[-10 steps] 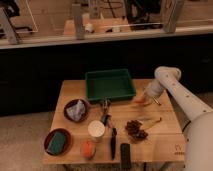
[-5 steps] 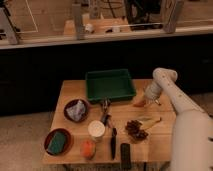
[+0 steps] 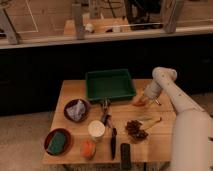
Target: Place pepper in table surface
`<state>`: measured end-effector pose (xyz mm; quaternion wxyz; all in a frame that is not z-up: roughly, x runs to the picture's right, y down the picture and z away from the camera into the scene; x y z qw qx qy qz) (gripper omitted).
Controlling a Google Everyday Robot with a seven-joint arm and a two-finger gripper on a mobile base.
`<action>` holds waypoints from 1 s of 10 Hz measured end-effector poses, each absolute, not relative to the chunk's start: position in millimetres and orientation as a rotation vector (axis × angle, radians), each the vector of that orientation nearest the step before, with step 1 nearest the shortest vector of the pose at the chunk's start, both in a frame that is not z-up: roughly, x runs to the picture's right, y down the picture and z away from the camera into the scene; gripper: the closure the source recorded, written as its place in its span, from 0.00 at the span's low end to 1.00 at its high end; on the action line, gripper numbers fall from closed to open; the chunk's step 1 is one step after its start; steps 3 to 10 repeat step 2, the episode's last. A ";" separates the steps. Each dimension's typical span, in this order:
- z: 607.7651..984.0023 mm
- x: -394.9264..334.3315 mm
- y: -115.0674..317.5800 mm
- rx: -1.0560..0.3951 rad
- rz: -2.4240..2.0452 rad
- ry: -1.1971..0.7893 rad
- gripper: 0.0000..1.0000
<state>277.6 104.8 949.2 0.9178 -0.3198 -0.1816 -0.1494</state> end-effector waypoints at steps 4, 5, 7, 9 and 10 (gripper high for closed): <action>947.8 279.8 107.1 -0.666 -0.309 -0.372 0.33; 947.8 279.8 107.1 -0.666 -0.309 -0.372 0.33; 947.8 279.8 107.1 -0.666 -0.309 -0.372 0.33; 947.8 279.8 107.1 -0.666 -0.309 -0.372 0.33; 947.8 279.8 107.1 -0.666 -0.309 -0.372 0.33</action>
